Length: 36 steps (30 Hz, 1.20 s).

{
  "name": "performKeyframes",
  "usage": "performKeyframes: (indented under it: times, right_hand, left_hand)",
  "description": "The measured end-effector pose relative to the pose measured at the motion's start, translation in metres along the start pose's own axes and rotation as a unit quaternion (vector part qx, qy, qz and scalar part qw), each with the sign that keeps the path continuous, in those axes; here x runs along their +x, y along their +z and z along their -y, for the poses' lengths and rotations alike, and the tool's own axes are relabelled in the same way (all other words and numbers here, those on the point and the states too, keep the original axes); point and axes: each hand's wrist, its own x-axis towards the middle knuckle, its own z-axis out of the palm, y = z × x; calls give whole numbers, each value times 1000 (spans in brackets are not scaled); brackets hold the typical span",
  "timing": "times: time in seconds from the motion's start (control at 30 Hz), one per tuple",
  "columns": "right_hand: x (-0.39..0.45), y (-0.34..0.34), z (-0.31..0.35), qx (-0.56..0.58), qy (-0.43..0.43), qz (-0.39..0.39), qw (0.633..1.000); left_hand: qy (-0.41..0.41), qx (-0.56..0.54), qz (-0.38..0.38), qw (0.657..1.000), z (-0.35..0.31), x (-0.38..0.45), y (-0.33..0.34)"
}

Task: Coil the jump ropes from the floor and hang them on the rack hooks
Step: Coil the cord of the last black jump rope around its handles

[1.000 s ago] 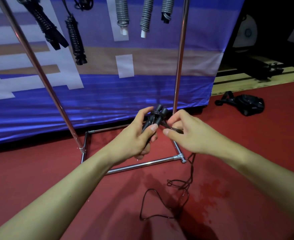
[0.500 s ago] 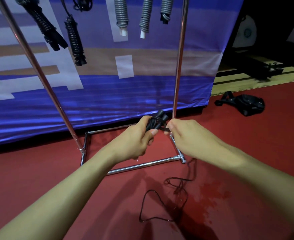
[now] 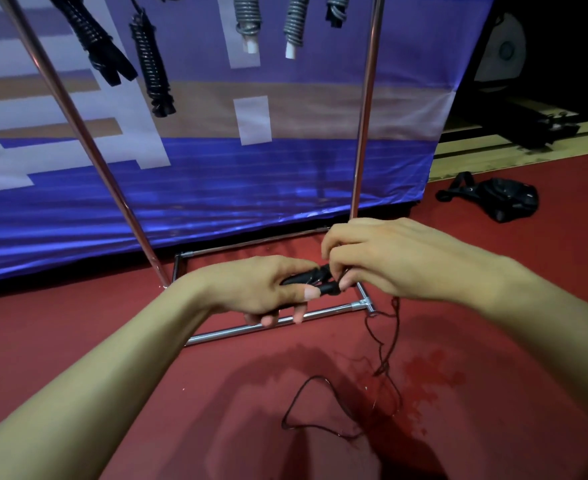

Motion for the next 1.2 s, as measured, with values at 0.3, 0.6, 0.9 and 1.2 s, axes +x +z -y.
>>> performKeyframes:
  times: [0.3,0.6,0.9,1.2]
  right_hand:
    - [-2,-8,-1,74,5,63,995]
    - [-2,17,-18,231,12,77,970]
    - [-9,47,-12,408,121,40,904]
    - [2,73,17,531,223,-150,804]
  left_hand:
    - [27,98,88,991,-15,-2,12]
    - [68,34,98,992,-19,-6,8]
    - [103,1,42,994,-9,-8,8]
    - [107,-57,-55,991,3,-3,-1]
